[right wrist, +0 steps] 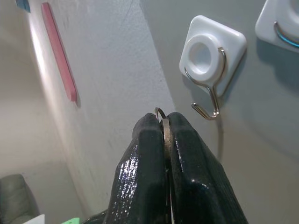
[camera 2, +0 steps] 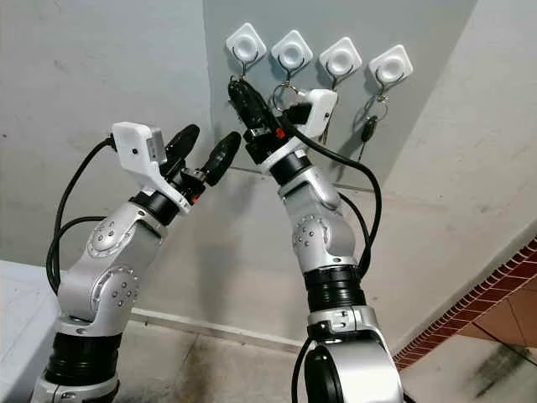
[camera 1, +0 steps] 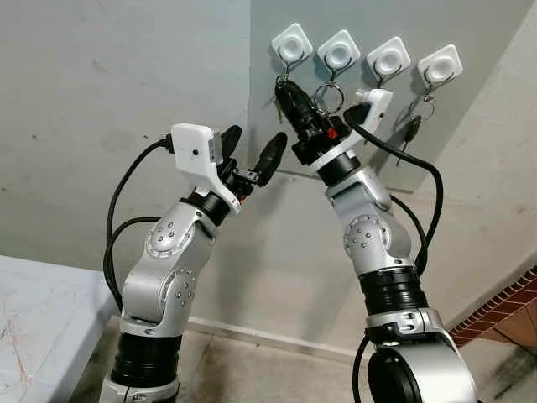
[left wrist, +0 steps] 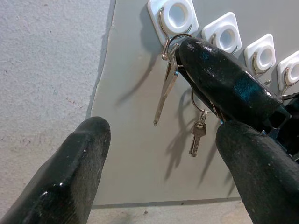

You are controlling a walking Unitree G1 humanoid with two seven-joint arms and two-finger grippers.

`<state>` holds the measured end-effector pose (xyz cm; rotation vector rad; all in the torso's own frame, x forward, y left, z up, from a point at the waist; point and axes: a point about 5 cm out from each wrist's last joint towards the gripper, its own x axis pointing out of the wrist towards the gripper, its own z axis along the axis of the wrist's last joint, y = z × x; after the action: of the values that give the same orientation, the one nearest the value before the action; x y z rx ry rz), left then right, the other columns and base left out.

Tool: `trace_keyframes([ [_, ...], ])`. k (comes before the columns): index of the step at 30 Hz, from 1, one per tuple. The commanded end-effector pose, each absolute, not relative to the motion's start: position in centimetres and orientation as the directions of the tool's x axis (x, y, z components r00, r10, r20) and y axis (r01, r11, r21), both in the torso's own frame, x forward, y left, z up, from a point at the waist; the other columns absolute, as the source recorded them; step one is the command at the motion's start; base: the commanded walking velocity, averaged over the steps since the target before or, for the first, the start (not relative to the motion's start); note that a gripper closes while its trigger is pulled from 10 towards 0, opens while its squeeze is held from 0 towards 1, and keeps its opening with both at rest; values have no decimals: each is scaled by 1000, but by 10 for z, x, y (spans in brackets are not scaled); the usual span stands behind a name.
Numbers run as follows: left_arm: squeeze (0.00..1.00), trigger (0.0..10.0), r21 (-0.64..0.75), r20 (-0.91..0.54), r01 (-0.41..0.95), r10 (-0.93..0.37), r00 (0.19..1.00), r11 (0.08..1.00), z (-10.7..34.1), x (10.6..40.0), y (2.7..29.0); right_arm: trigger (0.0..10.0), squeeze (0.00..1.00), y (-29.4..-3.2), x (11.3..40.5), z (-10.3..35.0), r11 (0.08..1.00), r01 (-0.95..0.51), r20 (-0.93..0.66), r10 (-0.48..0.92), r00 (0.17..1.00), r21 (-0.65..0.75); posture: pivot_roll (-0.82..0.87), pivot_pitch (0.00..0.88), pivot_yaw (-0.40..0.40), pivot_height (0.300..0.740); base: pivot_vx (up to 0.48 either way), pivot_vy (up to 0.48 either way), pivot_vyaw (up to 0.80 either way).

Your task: Hang keys on a hook

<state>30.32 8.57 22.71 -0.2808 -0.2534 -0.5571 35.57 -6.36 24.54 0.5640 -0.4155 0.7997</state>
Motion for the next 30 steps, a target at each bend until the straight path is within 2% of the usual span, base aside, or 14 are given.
trace_keyframes([
  [1, 0, 10000, -188, 321, 559, -488, 812, 807, 232, 301, 84, 10000, 0, -62, 358, 254, 549, -774, 564, 547, 618, 316, 33, 0, -53, 740, 0, 0, 0],
  [12, 0, 10000, -194, 321, 558, -486, 813, 807, 231, 301, 83, 10000, 0, -65, 359, 252, 529, -762, 568, 519, 639, 373, 33, 0, -54, 740, 0, 0, 0],
  [22, 0, 10000, -202, 322, 563, -489, 811, 801, 232, 301, 82, 10000, 0, -71, 359, 248, 470, -731, 579, 449, 681, 495, 31, 0, -52, 740, 0, 0, 0],
  [30, 0, 10000, -203, 325, 567, -491, 808, 798, 234, 301, 81, 10000, 0, -67, 358, 249, 451, -743, 583, 461, 669, 495, 31, 0, -51, 740, 0, 0, 0],
])
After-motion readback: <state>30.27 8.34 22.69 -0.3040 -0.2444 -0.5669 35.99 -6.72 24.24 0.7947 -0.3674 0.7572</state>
